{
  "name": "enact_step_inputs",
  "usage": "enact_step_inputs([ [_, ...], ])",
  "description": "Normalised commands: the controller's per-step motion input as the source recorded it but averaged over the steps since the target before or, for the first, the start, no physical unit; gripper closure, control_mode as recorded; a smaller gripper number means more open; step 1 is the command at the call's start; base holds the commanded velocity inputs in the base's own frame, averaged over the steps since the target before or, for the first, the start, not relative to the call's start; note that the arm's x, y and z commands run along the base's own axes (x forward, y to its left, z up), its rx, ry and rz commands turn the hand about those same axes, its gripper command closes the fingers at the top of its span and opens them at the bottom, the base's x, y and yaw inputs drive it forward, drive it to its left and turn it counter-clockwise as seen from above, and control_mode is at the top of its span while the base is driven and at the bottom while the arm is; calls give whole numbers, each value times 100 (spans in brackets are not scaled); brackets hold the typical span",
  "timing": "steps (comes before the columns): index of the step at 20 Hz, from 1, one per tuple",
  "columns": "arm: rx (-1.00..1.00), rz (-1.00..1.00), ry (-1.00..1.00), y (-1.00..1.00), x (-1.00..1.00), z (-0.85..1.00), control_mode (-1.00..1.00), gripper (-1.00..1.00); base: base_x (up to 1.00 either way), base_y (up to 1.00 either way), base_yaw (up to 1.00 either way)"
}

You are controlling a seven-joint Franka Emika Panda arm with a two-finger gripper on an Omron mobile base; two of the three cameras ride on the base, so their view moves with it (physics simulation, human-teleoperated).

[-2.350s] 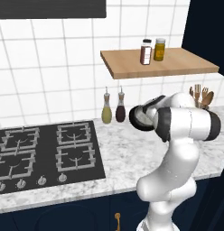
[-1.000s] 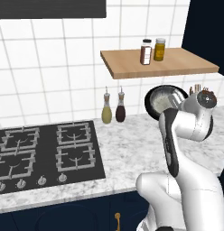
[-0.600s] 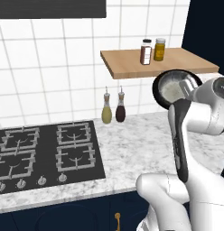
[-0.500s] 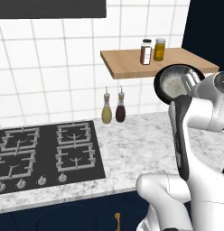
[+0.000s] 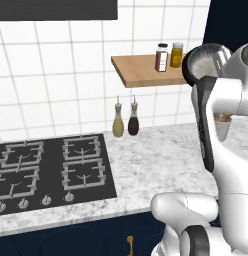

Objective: Pick up the bowls on the counter and stack them on top of one another in the open cabinet. Place the smaller bowl on top of the larger bowl.

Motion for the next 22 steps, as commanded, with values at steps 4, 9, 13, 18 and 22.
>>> enact_step_inputs([
  [4,9,-3,0,-21,57,29,-100,100,0,0,0],
  [9,17,1,9,-64,51,0,-100,100,0,0,0],
  [13,11,3,1,-35,51,0,-100,100,0,0,0],
  [18,2,2,0,-2,64,-6,-100,100,0,0,0],
  [22,0,1,0,-7,55,-27,-100,100,0,0,0],
])
